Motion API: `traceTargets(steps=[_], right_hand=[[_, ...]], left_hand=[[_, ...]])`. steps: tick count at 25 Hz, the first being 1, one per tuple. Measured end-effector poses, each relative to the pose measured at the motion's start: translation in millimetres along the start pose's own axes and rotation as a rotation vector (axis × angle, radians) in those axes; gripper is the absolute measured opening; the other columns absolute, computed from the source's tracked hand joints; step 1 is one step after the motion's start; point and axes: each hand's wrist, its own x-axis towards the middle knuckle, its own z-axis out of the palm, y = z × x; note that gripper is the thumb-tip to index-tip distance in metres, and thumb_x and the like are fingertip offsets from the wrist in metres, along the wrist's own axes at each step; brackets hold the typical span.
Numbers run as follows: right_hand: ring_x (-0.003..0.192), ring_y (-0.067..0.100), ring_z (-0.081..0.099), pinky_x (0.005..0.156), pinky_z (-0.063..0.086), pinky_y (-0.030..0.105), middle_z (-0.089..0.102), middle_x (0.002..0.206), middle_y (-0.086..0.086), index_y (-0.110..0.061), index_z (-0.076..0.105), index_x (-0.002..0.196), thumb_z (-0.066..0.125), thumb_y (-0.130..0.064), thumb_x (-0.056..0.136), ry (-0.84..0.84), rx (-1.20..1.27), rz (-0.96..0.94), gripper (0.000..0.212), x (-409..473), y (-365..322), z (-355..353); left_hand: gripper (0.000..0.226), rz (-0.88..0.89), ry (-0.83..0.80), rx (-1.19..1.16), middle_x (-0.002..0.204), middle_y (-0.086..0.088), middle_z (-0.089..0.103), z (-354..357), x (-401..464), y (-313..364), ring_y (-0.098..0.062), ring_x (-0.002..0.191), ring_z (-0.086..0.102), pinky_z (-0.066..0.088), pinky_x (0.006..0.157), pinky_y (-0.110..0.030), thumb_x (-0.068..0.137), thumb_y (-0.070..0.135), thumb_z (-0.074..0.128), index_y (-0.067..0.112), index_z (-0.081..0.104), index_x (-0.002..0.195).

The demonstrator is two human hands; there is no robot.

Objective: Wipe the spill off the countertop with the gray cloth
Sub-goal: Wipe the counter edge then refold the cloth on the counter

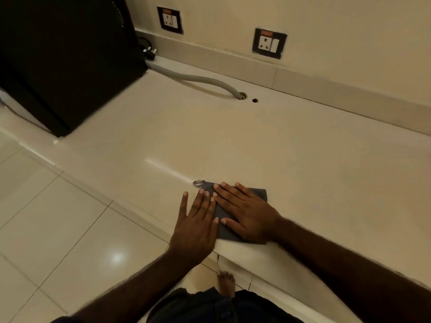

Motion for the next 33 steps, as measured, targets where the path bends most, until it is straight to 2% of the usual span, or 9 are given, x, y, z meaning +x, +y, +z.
traceTargets(steps=[6,10,16,21,24,26,27,30,33], right_hand=[[0.168,0.013,-0.007,0.137,0.003,0.044,0.003,0.182,0.000,-0.021,0.010,0.174,0.019,-0.061,0.113,0.044,-0.013,0.339,0.073,-88.7,6.2,-2.0],[0.167,0.011,-0.013,0.137,0.005,0.047,-0.002,0.182,-0.003,-0.024,0.004,0.173,0.020,-0.058,0.113,0.054,0.008,0.566,0.071,-130.0,-20.8,5.4],[0.167,0.010,-0.015,0.137,0.001,0.046,-0.004,0.181,-0.003,-0.025,0.003,0.172,0.017,-0.060,0.113,0.092,0.043,0.671,0.070,-147.3,-71.2,19.7],[0.166,0.013,-0.018,0.137,0.001,0.050,-0.009,0.181,-0.002,-0.025,-0.001,0.172,0.015,-0.063,0.111,0.026,0.070,0.667,0.074,-139.9,-101.7,16.3],[0.166,0.015,-0.020,0.135,-0.004,0.051,-0.013,0.181,0.000,-0.024,0.000,0.173,0.021,-0.083,0.102,0.074,0.069,0.698,0.094,-134.7,-131.8,18.1],[0.168,0.021,-0.014,0.134,-0.007,0.051,-0.009,0.182,0.005,-0.020,0.004,0.173,0.035,-0.096,0.089,0.146,0.005,0.720,0.118,-132.7,-157.7,32.0],[0.169,0.025,-0.010,0.134,-0.004,0.053,-0.006,0.182,0.007,-0.018,0.005,0.173,0.045,-0.095,0.086,0.164,-0.038,0.726,0.123,-133.6,-169.2,40.7],[0.169,0.031,0.007,0.134,0.019,0.059,0.007,0.182,0.012,-0.014,0.016,0.172,0.078,-0.055,0.088,0.235,-0.102,0.752,0.112,-140.9,-184.5,54.6],[0.164,0.033,0.027,0.131,0.030,0.055,0.030,0.176,0.013,-0.014,0.037,0.167,0.081,-0.018,0.086,0.355,-0.102,0.740,0.091,-157.9,-181.2,51.5]], left_hand=[[0.067,0.272,-0.060,0.039,0.173,-0.012,0.008,-0.3,36.3,55.3,-0.027,0.161,-0.003,-0.008,0.126,-0.058,0.107,0.044,0.011,0.009,0.009,0.163],[0.064,0.405,-0.077,0.023,0.173,-0.010,0.010,2.2,37.7,78.3,-0.026,0.161,-0.001,-0.005,0.127,-0.058,0.108,0.042,0.017,0.010,0.013,0.164],[0.064,0.537,-0.057,-0.013,0.173,-0.008,0.011,6.8,7.8,64.8,-0.025,0.161,-0.001,-0.002,0.128,-0.055,0.107,0.043,0.016,0.013,0.015,0.164],[0.065,0.557,-0.072,-0.027,0.174,-0.007,0.007,6.1,-15.3,44.8,-0.023,0.161,-0.005,-0.005,0.129,-0.054,0.107,0.045,0.012,0.015,0.011,0.164],[0.064,0.600,-0.108,-0.092,0.174,-0.006,0.005,6.2,-20.8,30.2,-0.020,0.160,-0.009,-0.011,0.129,-0.048,0.107,0.043,0.010,0.016,0.009,0.164],[0.064,0.662,-0.114,-0.146,0.173,-0.005,0.006,7.6,-17.7,16.9,-0.017,0.160,-0.010,-0.008,0.130,-0.048,0.107,0.048,0.011,0.017,0.011,0.164],[0.068,0.696,-0.102,-0.151,0.173,-0.005,0.005,9.6,-16.7,10.4,-0.015,0.160,-0.010,-0.006,0.130,-0.048,0.107,0.054,0.013,0.018,0.012,0.164],[0.083,0.799,-0.047,-0.097,0.173,-0.007,0.003,18.0,-17.8,-3.3,-0.017,0.160,-0.008,-0.002,0.130,-0.051,0.102,0.069,0.029,0.016,0.013,0.164],[0.073,0.853,0.021,-0.060,0.171,-0.010,0.016,21.5,-16.0,-7.7,-0.023,0.160,0.006,0.008,0.129,-0.055,0.103,0.047,0.049,0.014,0.023,0.162]])
